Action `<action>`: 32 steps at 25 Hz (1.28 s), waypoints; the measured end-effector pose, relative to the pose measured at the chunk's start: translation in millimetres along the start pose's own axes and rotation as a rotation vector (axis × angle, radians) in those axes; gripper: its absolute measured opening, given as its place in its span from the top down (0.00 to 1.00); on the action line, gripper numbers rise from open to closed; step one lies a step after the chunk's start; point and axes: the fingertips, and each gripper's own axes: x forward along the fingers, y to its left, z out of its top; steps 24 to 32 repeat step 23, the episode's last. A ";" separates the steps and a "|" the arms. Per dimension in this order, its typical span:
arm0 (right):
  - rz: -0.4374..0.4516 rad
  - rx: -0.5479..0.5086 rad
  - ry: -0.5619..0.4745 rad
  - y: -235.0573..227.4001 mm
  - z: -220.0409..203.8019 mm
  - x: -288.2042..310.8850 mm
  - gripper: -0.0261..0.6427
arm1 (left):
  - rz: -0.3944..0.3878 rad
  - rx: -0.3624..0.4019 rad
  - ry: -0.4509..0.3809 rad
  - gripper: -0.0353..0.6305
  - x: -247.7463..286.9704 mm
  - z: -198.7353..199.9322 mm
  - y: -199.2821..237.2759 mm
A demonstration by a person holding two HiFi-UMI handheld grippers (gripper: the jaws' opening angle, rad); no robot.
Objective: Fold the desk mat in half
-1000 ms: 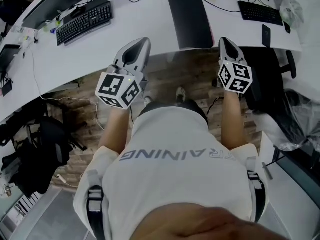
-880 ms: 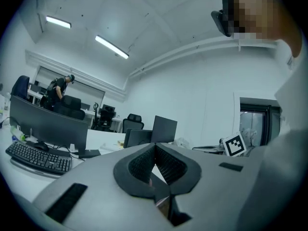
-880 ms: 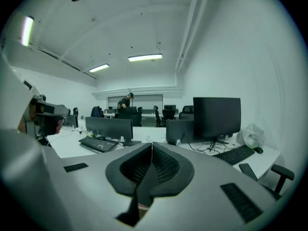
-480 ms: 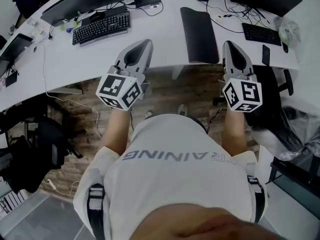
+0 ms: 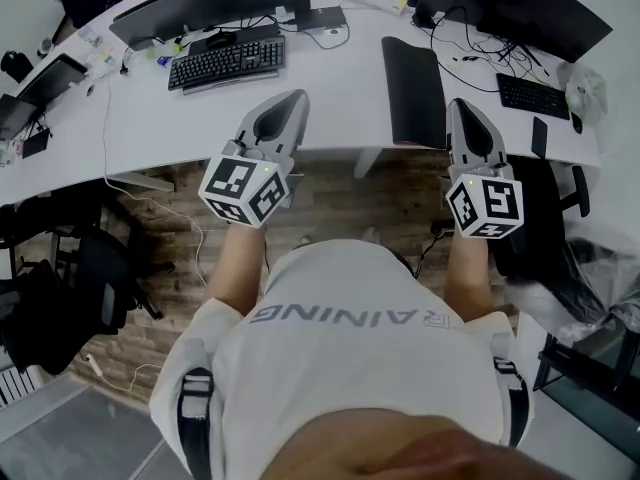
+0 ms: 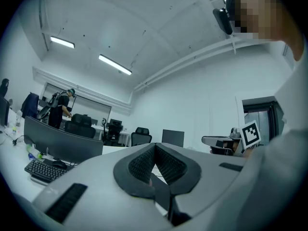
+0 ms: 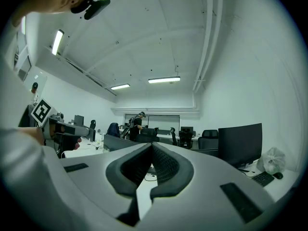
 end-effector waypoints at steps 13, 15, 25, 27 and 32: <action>0.016 -0.008 0.006 4.6 -1.2 -1.4 0.93 | -0.014 -0.002 -0.004 0.91 1.2 0.8 -4.9; 0.014 -0.007 0.006 3.6 -1.7 -2.4 0.93 | -0.018 -0.001 -0.002 0.91 1.6 0.2 -7.0; 0.058 -0.015 0.027 7.9 -10.5 2.2 0.93 | -0.016 -0.002 0.009 0.91 6.1 -5.0 -8.3; 0.058 -0.015 0.027 7.9 -10.5 2.2 0.93 | -0.016 -0.002 0.009 0.91 6.1 -5.0 -8.3; 0.058 -0.015 0.027 7.9 -10.5 2.2 0.93 | -0.016 -0.002 0.009 0.91 6.1 -5.0 -8.3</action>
